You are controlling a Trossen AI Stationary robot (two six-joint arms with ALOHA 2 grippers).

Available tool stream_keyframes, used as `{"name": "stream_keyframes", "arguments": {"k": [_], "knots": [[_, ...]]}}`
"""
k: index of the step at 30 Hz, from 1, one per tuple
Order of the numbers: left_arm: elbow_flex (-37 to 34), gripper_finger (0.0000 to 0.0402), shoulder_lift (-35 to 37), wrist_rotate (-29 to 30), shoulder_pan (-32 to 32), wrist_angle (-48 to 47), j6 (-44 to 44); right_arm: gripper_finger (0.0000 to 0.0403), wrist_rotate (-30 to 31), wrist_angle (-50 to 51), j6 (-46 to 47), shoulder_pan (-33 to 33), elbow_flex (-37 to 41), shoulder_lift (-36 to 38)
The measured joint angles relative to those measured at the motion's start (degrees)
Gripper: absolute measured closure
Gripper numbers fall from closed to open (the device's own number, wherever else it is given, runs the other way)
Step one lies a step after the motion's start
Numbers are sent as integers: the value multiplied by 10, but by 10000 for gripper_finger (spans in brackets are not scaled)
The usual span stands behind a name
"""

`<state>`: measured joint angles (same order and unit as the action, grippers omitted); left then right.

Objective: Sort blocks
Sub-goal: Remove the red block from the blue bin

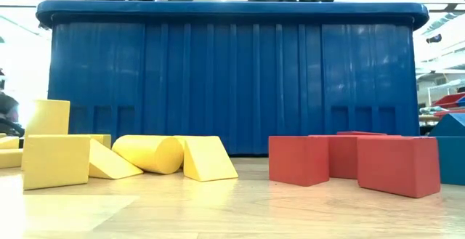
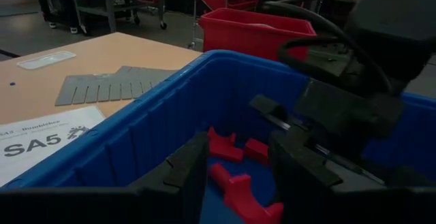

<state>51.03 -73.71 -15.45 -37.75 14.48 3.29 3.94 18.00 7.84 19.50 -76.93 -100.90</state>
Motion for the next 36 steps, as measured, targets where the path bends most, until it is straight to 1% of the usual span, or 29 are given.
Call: {"name": "stream_keyframes", "arguments": {"k": [5,10,14,19,24,29,36], "knots": [[0,239,0,0,0,0,0,391,24,0,0,-14,0,4],[0,239,0,0,0,1,0,391,30,-2,14,-27,0,28],[0,239,0,0,0,3,0,391,53,-1,15,-52,0,56],[0,239,0,0,0,7,0,391,56,3,36,-91,0,110],[0,239,0,0,0,8,0,391,53,21,46,-170,0,174],[0,239,0,0,0,9,0,391,64,30,81,-281,0,220],[0,239,0,0,0,10,0,391,130,30,161,-444,-1,232]]}}
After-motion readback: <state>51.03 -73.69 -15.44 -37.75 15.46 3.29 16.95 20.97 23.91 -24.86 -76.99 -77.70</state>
